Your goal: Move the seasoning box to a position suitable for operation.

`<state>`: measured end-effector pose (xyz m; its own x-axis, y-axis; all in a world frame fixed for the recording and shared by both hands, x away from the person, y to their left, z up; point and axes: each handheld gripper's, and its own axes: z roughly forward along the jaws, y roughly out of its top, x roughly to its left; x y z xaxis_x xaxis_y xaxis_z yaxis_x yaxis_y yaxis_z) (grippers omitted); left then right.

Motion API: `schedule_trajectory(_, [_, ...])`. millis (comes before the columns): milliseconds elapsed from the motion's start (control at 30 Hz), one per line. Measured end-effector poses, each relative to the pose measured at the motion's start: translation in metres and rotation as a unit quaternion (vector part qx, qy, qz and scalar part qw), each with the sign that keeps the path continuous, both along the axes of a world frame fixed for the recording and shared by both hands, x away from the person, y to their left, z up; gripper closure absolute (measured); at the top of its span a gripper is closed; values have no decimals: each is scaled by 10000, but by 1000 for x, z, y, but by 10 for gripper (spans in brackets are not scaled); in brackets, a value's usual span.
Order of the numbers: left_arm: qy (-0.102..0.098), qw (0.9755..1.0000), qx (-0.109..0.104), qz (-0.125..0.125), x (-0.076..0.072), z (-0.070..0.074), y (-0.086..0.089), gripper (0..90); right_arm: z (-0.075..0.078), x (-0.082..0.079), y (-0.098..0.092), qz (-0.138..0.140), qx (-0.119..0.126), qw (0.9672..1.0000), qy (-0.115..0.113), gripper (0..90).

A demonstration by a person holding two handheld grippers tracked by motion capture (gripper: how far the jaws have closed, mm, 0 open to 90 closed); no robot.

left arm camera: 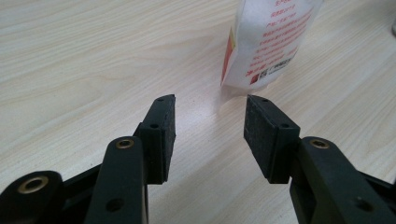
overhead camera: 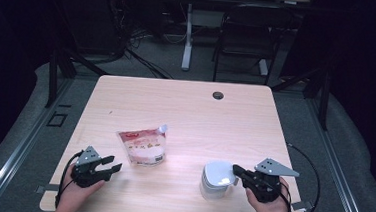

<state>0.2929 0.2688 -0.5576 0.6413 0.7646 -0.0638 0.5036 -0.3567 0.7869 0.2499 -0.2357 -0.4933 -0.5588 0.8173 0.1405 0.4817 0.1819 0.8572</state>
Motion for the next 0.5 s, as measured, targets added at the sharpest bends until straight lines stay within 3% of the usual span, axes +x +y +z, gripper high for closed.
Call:
schedule_trajectory(100, [2,10000,-6,7,0,0,0,537,-2,1,-3,-2,206,9998,68,900])
schedule_trajectory(233, [6,10000,-3,6,0,0,0,537,-2,1,-5,-56,219,9997,90,900])
schedule_trajectory(500, [5,10000,-5,7,0,0,0,537,-5,3,-8,-92,475,9987,167,900])
